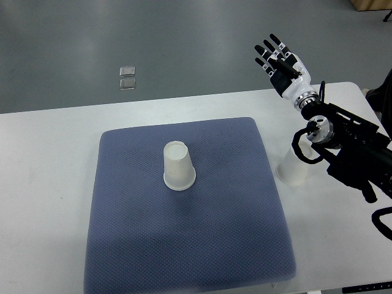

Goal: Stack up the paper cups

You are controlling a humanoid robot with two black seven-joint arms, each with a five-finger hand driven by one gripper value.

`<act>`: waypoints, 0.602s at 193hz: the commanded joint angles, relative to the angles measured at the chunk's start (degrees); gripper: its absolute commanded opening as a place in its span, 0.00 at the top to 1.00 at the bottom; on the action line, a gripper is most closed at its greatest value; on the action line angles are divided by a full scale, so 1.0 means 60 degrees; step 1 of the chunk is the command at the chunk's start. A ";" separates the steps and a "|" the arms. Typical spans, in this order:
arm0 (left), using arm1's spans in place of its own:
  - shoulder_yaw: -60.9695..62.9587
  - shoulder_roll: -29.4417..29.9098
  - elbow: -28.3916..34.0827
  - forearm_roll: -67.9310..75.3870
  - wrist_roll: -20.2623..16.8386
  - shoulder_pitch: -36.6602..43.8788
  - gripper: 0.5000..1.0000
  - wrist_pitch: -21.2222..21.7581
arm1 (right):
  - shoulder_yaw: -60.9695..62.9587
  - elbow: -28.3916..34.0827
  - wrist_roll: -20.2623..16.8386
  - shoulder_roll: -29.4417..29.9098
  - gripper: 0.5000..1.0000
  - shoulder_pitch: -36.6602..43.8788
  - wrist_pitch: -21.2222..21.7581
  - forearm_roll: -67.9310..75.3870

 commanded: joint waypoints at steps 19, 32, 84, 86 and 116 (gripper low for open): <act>0.0008 0.0000 0.0025 -0.0003 0.0000 0.0000 0.00 -0.0001 | 0.0015 -0.0001 0.0000 -0.0002 0.15 0.0025 -0.0021 0.0000; 0.0008 0.0000 0.0054 -0.0003 0.0000 0.0000 0.00 -0.0001 | 0.0000 -0.0001 0.0000 -0.0017 0.15 0.0025 -0.0021 -0.0015; 0.0008 0.0000 0.0010 -0.0003 0.0000 0.0000 0.00 -0.0001 | -0.0015 -0.0015 0.0000 -0.0032 0.15 0.0040 -0.0036 -0.0015; 0.0008 0.0000 0.0010 -0.0003 0.0000 0.0000 0.00 -0.0001 | -0.0015 -0.0015 0.0000 -0.0032 0.15 0.0040 -0.0036 -0.0015; -0.0006 0.0000 0.0025 -0.0003 0.0000 0.0000 0.00 -0.0001 | 0.0000 -0.0015 0.0000 -0.0046 0.15 0.0054 -0.0036 -0.0015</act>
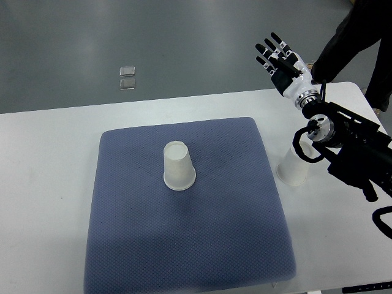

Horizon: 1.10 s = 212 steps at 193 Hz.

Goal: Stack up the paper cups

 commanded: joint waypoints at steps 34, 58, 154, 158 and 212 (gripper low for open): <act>-0.0030 0.0000 0.0012 0.0010 0.0000 0.0015 0.00 -0.0001 | -0.0051 0.0103 -0.0015 -0.0108 0.15 0.0115 0.0029 -0.0029; -0.0030 0.0000 0.0012 -0.0004 0.0000 0.0015 0.00 -0.0001 | -0.0065 0.0161 -0.0030 -0.0371 0.15 0.0144 0.0029 -0.0351; -0.0015 0.0000 0.0027 -0.0004 0.0000 0.0015 0.00 -0.0001 | -0.0637 0.2505 -0.0118 -0.4019 0.15 0.0467 0.0146 -0.4629; -0.0015 0.0000 0.0027 -0.0004 0.0000 0.0015 0.00 -0.0001 | -0.0710 0.2710 -0.0103 -0.4224 0.15 0.0467 0.0161 -0.4951; -0.0015 0.0000 0.0027 0.0010 0.0000 0.0000 0.00 -0.0001 | -0.0988 0.5347 -0.0103 -0.6216 0.15 0.0774 0.1084 -0.9858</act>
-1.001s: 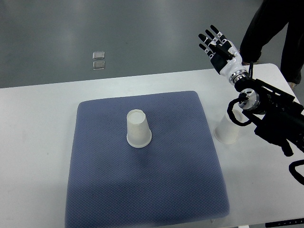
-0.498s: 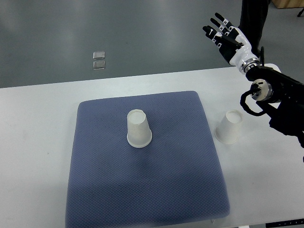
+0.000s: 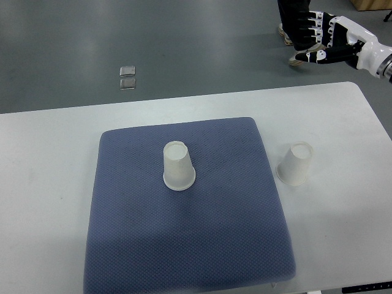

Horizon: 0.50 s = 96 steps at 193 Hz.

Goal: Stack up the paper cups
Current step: 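Swing the right hand down and reach toward the white cup beside the pad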

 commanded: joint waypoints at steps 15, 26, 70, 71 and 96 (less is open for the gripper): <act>-0.0002 0.0000 -0.0013 -0.0003 -0.0002 -0.0011 0.00 0.0001 | -0.0223 0.1756 -0.0008 -0.0875 0.15 0.0190 0.0562 -0.3202; -0.0002 0.0000 0.0001 -0.0003 -0.0002 0.0003 0.00 0.0001 | -0.0355 0.2327 -0.0008 -0.0992 0.15 0.0322 0.0708 -0.4474; -0.0002 0.0000 0.0001 -0.0003 -0.0002 -0.0011 0.00 0.0001 | -0.1981 0.2767 -0.0008 -0.1080 0.16 0.0878 0.0636 -0.7318; -0.0002 0.0000 -0.0013 -0.0003 -0.0002 -0.0011 0.00 0.0001 | -0.2054 0.2767 -0.0008 -0.1080 0.16 0.0922 0.0621 -0.7376; -0.0002 0.0000 -0.0013 -0.0003 -0.0002 0.0003 0.00 0.0001 | -0.2904 0.2767 -0.0008 -0.1080 0.16 0.1200 0.0372 -0.7846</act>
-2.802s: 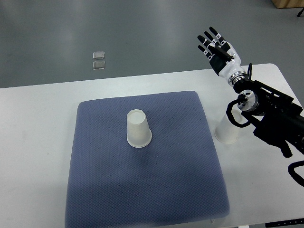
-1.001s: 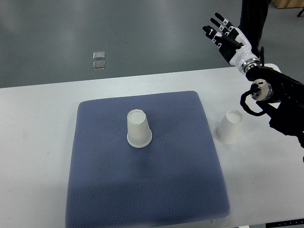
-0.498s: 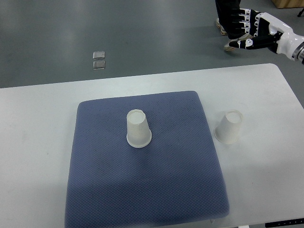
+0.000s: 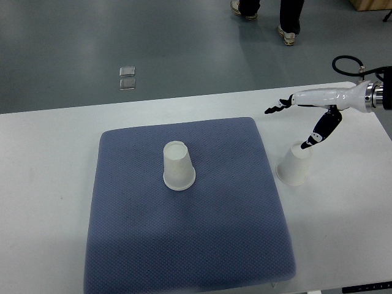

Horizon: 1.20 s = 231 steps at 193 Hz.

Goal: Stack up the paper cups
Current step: 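Swing the right hand down and reach toward the white cup beside the pad, then close the right hand fingers around the white cup beside the pad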

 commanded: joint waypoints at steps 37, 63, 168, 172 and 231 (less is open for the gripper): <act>-0.0001 0.0000 0.0002 -0.0003 0.0003 0.0004 0.00 0.0001 | -0.1437 -0.0100 -0.0059 0.0148 0.16 0.0204 -0.0950 -0.1400; 0.0014 0.0000 0.0002 -0.0003 0.0003 0.0004 0.00 0.0001 | -0.1700 -0.0173 -0.0278 0.0309 0.16 0.0175 -0.1374 -0.1590; -0.0001 0.0000 0.0002 -0.0003 0.0003 -0.0011 0.00 0.0001 | -0.2257 -0.1023 -0.0440 0.1042 0.17 -0.0133 -0.2517 -0.2279; 0.0014 0.0000 0.0002 -0.0003 0.0003 0.0004 0.00 0.0001 | -0.2257 -0.1038 -0.0454 0.1056 0.17 -0.0148 -0.2532 -0.2279; 0.0014 0.0000 0.0002 -0.0003 0.0003 -0.0011 0.00 0.0001 | -0.2257 -0.1111 -0.0469 0.1305 0.17 -0.0485 -0.2575 -0.2381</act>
